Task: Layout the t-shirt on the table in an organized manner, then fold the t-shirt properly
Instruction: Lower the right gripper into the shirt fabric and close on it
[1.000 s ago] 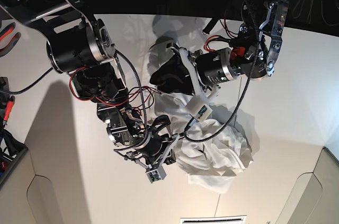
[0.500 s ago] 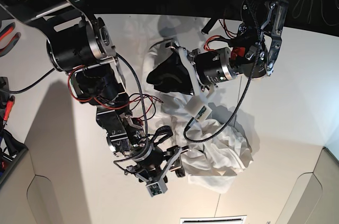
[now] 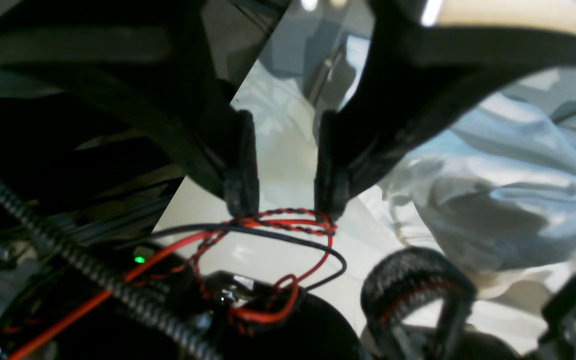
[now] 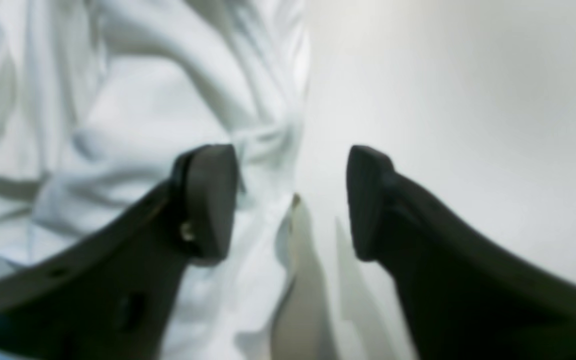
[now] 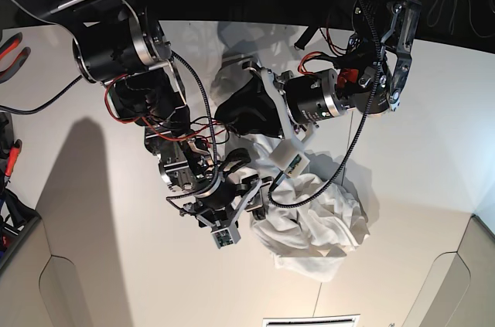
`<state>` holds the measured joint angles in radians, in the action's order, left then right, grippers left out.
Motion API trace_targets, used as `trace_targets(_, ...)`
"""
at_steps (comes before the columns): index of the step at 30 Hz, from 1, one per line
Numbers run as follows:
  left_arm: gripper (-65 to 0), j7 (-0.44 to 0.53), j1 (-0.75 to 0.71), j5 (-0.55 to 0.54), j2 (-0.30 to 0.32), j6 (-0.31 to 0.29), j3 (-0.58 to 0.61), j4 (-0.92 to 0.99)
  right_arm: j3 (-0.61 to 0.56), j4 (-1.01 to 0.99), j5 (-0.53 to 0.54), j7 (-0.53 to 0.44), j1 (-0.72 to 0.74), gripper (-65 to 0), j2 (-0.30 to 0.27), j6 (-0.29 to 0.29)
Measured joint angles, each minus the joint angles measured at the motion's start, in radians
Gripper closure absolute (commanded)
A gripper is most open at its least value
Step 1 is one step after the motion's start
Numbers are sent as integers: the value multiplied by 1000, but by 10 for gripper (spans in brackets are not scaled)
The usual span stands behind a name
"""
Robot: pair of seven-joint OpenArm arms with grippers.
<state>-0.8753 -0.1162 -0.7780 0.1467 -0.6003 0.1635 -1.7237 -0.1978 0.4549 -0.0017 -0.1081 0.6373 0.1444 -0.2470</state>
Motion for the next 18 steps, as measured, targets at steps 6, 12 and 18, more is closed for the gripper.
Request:
trace_targets(6, -228, 0, 0, 0, 0, 0, 0, 0, 0, 0, 12, -4, 3, 0, 0, -71)
trace_targets(12, -228, 0, 0, 3, 0, 0, 0, 0, 0, 14, 20, -4, 3, 0, 0, -135)
trace_targets(18, -228, 0, 0, 4, 0, 0, 0, 0, 0, 105, 20, 0, 3, 0, 0, -290)
